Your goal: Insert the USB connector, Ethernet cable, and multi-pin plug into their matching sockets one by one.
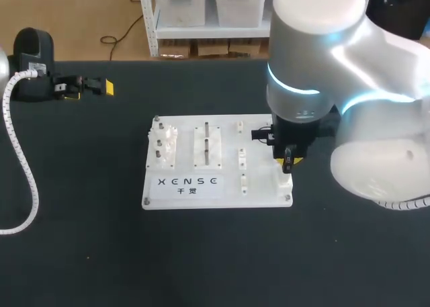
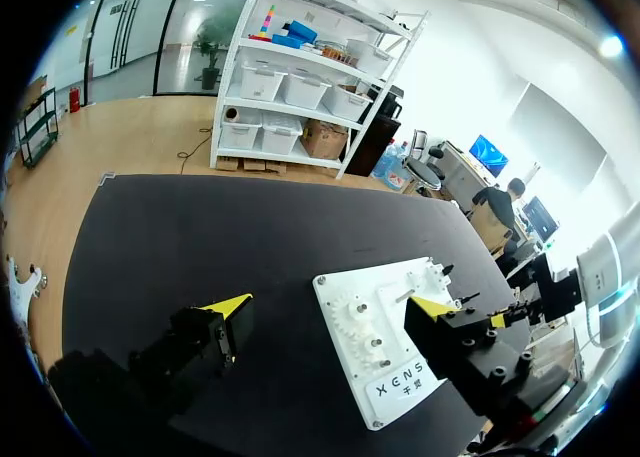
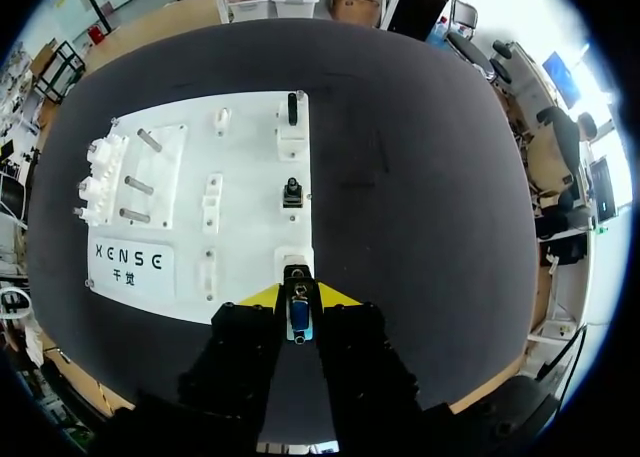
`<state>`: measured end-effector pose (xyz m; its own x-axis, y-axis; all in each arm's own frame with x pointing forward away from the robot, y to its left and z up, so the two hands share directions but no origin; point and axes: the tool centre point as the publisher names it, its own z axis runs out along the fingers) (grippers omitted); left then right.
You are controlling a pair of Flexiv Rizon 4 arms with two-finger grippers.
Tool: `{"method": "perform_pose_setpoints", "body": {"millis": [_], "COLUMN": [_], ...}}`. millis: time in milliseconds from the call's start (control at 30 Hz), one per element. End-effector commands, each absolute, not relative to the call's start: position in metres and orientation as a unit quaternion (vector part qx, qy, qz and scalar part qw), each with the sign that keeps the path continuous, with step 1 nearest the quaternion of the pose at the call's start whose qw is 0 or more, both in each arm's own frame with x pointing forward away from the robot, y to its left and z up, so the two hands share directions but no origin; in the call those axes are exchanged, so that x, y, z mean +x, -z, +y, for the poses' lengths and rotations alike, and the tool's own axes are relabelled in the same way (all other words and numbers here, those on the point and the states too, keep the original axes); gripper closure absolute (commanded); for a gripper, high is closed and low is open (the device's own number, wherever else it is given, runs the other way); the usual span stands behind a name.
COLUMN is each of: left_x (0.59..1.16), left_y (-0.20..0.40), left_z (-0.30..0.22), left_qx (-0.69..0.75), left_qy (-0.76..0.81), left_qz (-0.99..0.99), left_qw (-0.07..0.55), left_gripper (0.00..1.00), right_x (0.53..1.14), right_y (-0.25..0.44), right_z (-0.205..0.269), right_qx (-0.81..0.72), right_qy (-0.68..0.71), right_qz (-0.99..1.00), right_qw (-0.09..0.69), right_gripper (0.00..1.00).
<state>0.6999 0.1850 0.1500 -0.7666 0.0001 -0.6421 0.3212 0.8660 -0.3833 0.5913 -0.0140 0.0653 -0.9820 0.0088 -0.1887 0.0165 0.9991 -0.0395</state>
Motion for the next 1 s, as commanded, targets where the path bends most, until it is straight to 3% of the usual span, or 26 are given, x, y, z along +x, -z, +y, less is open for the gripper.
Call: {"method": "perform_pose_setpoints", "body": {"millis": [33, 1000], "left_x": [0.700, 0.700], "left_y": [-0.150, -0.150], "left_z": [0.185, 0.185], "left_qx": [0.088, 0.088], "left_qy": [0.243, 0.243], "left_qz": [0.908, 0.908], "left_qw": [0.330, 0.330], "left_gripper": [0.00, 0.00], "right_x": [0.587, 0.588], "right_y": [-0.056, -0.066], "right_z": [-0.016, -0.012], "right_qx": [0.007, -0.001], "right_qy": [0.020, 0.009], "right_qz": [0.995, 0.995], "right_qw": [0.099, 0.097], "right_gripper": [1.00, 1.00]}}
